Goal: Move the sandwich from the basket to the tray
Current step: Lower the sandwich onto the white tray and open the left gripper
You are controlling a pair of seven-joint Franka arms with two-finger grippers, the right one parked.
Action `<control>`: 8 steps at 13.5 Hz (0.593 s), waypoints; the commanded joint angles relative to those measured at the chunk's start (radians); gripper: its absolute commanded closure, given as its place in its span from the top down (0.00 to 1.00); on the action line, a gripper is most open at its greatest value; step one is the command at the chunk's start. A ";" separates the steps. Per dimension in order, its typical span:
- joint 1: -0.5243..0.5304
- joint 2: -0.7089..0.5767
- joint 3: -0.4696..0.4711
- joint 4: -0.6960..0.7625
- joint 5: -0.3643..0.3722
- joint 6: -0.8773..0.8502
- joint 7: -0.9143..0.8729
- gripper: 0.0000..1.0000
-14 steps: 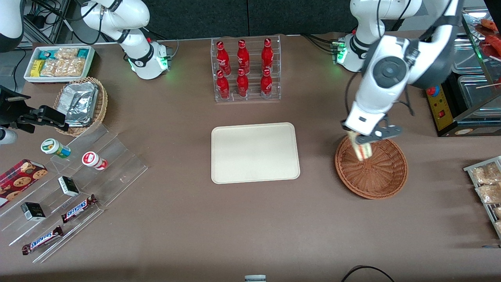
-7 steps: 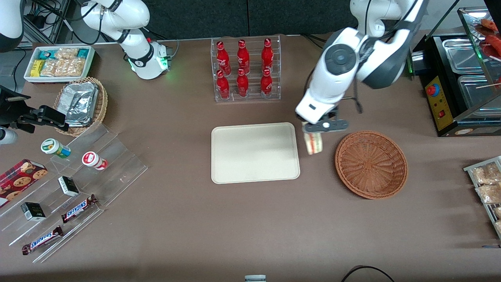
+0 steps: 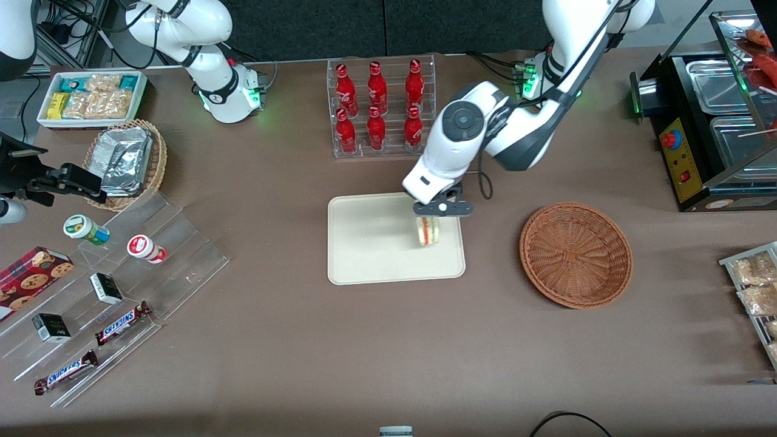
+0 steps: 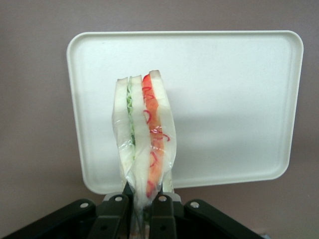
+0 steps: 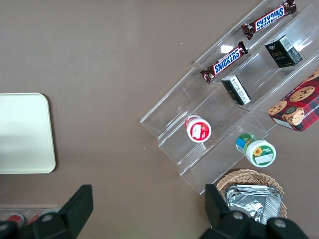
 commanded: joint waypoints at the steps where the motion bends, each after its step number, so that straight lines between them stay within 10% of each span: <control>1: -0.057 0.136 0.006 0.125 0.107 -0.011 -0.105 0.00; 8: -0.097 0.221 0.011 0.133 0.143 0.098 -0.160 0.00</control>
